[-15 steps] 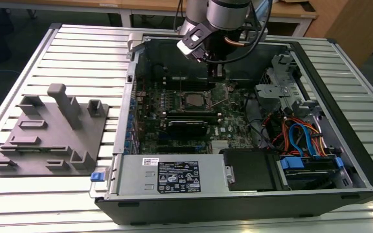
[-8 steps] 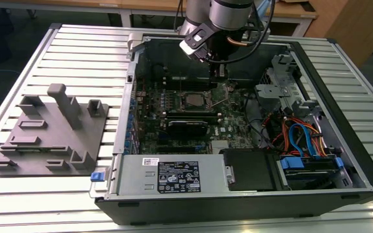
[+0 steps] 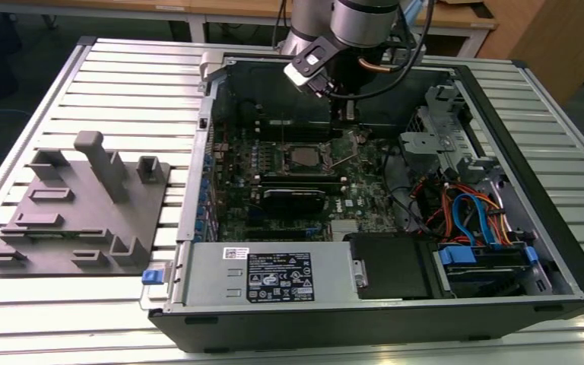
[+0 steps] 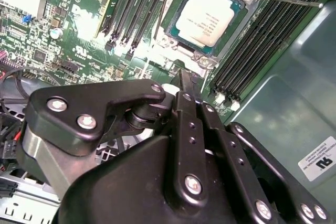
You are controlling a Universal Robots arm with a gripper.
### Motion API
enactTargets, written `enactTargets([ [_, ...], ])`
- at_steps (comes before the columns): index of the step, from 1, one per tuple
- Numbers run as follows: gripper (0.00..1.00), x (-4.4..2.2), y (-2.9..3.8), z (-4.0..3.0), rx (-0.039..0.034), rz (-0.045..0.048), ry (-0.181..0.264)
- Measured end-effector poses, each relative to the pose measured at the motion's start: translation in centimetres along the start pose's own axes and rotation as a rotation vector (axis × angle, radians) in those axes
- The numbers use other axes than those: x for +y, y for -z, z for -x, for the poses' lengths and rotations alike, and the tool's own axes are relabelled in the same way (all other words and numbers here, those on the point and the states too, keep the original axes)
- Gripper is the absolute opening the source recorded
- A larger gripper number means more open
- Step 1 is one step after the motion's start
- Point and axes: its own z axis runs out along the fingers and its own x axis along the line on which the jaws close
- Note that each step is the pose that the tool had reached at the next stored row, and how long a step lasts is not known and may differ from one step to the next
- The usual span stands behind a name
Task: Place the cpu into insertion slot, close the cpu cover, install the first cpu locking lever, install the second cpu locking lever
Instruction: 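Close the cpu cover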
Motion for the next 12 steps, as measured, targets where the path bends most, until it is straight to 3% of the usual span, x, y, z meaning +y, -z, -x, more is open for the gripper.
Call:
enactTargets([
  [12, 0.10, 0.43, 0.00, -0.07, 0.0000, 0.0000, 0.000],
])
